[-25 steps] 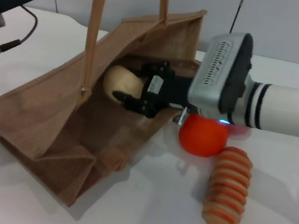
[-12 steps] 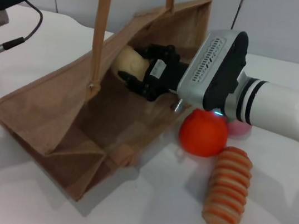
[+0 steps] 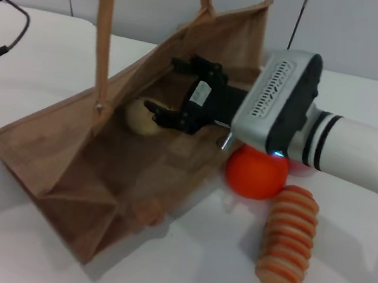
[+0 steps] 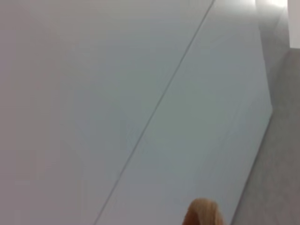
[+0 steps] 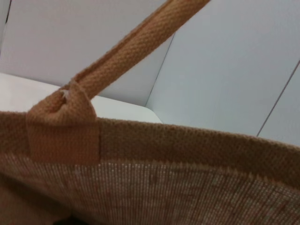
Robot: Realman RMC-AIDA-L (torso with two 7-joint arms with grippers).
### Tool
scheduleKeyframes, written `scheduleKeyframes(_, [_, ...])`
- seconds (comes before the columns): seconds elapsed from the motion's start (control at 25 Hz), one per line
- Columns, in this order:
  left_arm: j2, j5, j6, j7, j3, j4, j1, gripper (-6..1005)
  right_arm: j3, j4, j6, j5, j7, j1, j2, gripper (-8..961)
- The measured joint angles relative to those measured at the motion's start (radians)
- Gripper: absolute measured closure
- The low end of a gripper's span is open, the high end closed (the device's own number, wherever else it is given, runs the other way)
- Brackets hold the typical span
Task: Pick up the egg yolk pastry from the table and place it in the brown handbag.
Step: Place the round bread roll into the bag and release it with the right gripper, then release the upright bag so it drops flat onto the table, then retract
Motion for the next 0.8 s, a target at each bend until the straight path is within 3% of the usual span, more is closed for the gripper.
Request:
scheduleKeyframes(0.28, [0.013, 0.000, 0.014, 0.006, -0.050, -0.001, 0.035, 880, 0.016, -0.002, -0.110, -0.001, 0.004, -0.066, -0.007, 51])
scheduleKeyframes(0.56, [0.041, 0.010, 0.115, 0.022, -0.055, -0.066, 0.044, 880, 0.109, -0.087, -0.315, 0.000, 0.005, -0.198, -0.013, 59])
scheduleKeyframes(0.68, [0.039, 0.019, 0.172, 0.057, -0.048, -0.076, 0.040, 878, 0.188, -0.152, -0.452, 0.001, 0.005, -0.263, -0.013, 60])
scheduleKeyframes(0.8, [0.024, 0.036, 0.236, 0.132, -0.046, -0.084, 0.035, 872, 0.245, -0.208, -0.592, 0.000, 0.005, -0.311, -0.012, 59])
